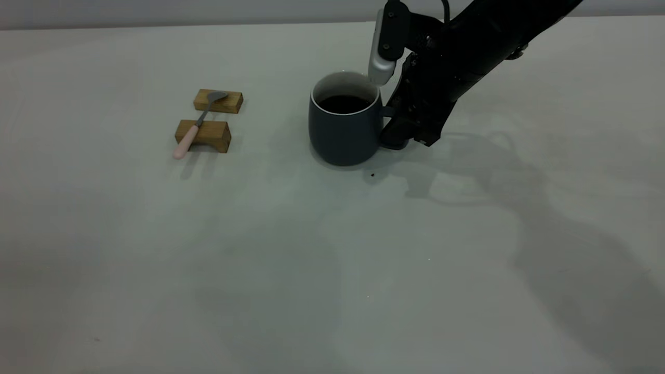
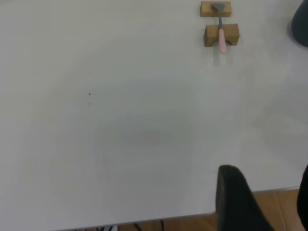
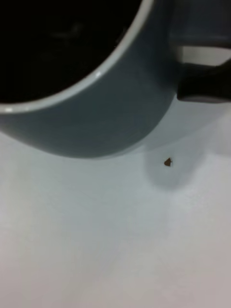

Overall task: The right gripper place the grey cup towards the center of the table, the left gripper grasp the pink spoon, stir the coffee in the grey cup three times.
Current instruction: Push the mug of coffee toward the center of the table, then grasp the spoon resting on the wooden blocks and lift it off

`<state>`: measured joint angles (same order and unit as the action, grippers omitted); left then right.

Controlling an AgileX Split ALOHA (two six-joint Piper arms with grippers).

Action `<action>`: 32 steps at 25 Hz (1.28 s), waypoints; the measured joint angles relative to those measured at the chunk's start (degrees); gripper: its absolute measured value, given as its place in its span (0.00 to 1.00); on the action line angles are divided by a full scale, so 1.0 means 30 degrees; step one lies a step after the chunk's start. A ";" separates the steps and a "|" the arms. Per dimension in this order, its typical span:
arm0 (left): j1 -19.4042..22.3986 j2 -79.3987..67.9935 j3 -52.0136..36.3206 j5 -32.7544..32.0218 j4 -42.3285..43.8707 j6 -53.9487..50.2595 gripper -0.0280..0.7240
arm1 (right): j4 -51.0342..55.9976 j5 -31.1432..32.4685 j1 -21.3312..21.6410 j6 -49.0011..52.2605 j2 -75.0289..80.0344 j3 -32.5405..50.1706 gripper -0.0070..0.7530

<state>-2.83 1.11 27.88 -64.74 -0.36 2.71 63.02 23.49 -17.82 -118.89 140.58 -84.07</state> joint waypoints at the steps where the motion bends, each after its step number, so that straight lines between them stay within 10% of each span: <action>1: 0.0000 0.0000 0.0000 0.0000 0.0000 -0.0001 0.55 | -0.0163 0.0040 0.0079 0.0616 -0.0176 0.0000 0.59; 6: 0.0000 0.0000 0.0000 0.0000 0.0000 -0.0001 0.55 | -0.2788 0.2375 0.1230 0.5897 -0.2761 0.0000 0.59; 14: 0.0000 0.0000 0.0000 0.0000 0.0000 -0.0001 0.55 | -0.6785 1.4096 0.2294 1.8052 -0.7855 0.0041 0.59; 32: 0.0000 0.0000 0.0000 0.0000 0.0000 -0.0001 0.55 | -1.8199 1.5799 0.2310 3.8518 -2.7224 0.3706 0.59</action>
<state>-2.83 1.11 27.88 -64.74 -0.36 2.70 8.42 70.88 -10.89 -3.34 58.91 -72.96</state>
